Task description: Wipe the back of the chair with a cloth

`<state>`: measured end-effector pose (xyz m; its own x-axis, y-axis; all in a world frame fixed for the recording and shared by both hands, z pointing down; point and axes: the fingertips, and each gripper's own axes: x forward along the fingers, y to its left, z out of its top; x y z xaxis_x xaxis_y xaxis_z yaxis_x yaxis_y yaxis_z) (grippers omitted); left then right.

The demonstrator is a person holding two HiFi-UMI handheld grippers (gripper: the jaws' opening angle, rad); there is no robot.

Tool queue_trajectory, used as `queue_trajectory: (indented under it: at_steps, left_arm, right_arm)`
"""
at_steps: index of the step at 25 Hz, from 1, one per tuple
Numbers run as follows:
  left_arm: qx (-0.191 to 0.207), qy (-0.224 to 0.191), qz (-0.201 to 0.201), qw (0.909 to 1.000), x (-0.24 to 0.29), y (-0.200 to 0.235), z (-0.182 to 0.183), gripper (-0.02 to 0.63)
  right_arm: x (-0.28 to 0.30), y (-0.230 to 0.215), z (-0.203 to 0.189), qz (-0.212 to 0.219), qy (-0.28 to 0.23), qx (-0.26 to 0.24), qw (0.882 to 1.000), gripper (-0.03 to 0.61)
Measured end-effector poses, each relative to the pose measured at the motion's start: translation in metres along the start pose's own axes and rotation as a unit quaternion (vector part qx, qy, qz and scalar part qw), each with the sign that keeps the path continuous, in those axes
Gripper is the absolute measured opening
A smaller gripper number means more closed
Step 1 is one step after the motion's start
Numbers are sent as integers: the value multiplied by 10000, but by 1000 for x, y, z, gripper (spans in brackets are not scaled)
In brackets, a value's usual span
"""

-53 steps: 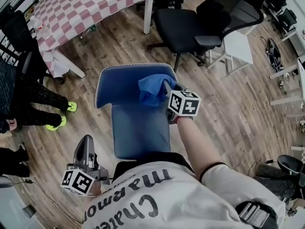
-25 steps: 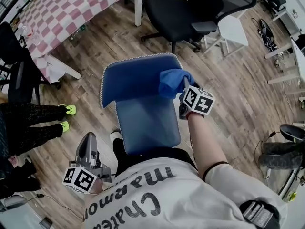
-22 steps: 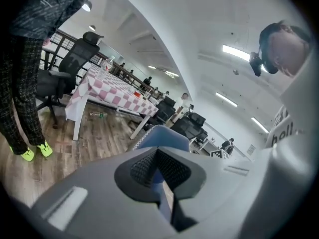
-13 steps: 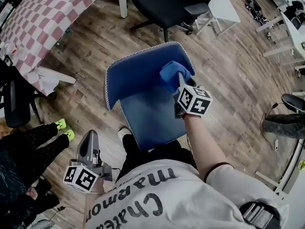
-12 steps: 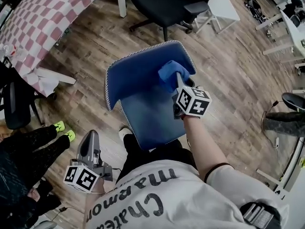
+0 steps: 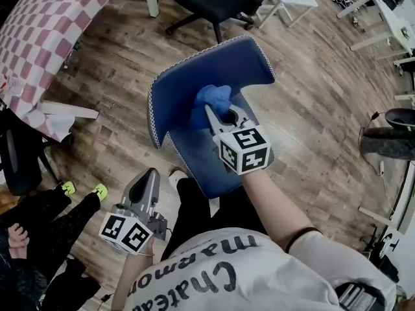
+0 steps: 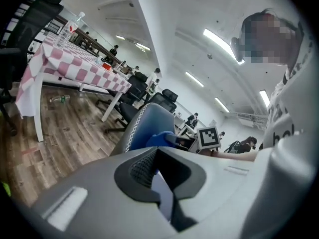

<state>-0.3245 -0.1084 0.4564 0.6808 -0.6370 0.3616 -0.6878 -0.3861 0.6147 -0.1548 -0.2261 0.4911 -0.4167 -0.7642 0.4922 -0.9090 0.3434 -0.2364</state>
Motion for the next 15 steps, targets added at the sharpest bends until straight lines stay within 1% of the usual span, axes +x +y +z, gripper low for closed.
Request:
queue_trajectory:
  at_steps: [4, 7, 11, 13, 15]
  left_arm:
    - [80, 115, -155, 9998, 6, 10, -3, 5]
    - [163, 136, -264, 9994, 15, 10, -4, 3]
    - [214, 77, -390, 9990, 38, 3, -10, 4]
    - [123, -88, -357, 9992, 49, 0, -8, 4]
    - [14, -242, -255, 9994, 57, -2, -8, 4]
  right_arm:
    - [13, 35, -4, 356, 27, 62, 9993, 48]
    - [20, 56, -4, 778, 131, -66, 9969, 48]
    - [23, 81, -9, 1591, 397, -318, 9860, 48]
    - [28, 87, -14, 1864, 572, -527, 9794, 48]
    - [33, 89, -18, 2034, 706, -692, 9741, 48]
